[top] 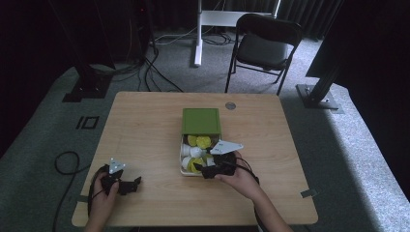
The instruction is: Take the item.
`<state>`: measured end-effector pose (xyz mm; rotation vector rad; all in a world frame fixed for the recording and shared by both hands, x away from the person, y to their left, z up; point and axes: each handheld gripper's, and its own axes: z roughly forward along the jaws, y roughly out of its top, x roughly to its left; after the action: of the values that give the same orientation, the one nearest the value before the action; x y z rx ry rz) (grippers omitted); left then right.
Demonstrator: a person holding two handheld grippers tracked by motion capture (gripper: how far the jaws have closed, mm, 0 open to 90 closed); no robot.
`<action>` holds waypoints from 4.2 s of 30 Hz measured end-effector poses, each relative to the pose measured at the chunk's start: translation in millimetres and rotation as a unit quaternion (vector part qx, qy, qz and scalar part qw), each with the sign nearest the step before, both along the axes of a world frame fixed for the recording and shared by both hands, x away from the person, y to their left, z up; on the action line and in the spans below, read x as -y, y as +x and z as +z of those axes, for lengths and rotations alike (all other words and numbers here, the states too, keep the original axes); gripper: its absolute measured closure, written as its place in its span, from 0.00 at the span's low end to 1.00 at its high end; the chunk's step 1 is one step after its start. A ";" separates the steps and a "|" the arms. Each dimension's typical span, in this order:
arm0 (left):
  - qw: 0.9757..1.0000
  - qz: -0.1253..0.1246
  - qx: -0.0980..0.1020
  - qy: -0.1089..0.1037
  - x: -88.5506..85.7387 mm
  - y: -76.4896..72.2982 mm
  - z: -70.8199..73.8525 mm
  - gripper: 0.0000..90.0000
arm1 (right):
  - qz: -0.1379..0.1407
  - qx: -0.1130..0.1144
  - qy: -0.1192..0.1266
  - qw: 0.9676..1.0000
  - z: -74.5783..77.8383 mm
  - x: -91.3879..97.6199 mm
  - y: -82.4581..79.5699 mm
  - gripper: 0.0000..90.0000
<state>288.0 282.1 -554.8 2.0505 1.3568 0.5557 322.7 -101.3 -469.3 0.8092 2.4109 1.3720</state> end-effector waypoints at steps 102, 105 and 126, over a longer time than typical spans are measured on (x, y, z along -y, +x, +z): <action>1.000 -0.001 -0.001 0.002 -0.3 0.1 0.2 0.01 | -0.218 0.077 0.041 0.972 20.2 68.7 65.4 0.45; 1.000 -0.001 -0.001 0.001 -0.2 0.0 0.1 0.02 | -0.232 0.068 0.038 0.970 9.5 77.6 74.2 0.45; 1.000 -0.001 -0.001 0.001 -0.2 0.0 0.1 0.01 | -0.293 0.009 0.015 0.956 -57.4 104.9 126.1 0.45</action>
<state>288.0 282.3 -554.7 2.0543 1.3556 0.5553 448.9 -206.3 -526.7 1.3687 1.9008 1.1590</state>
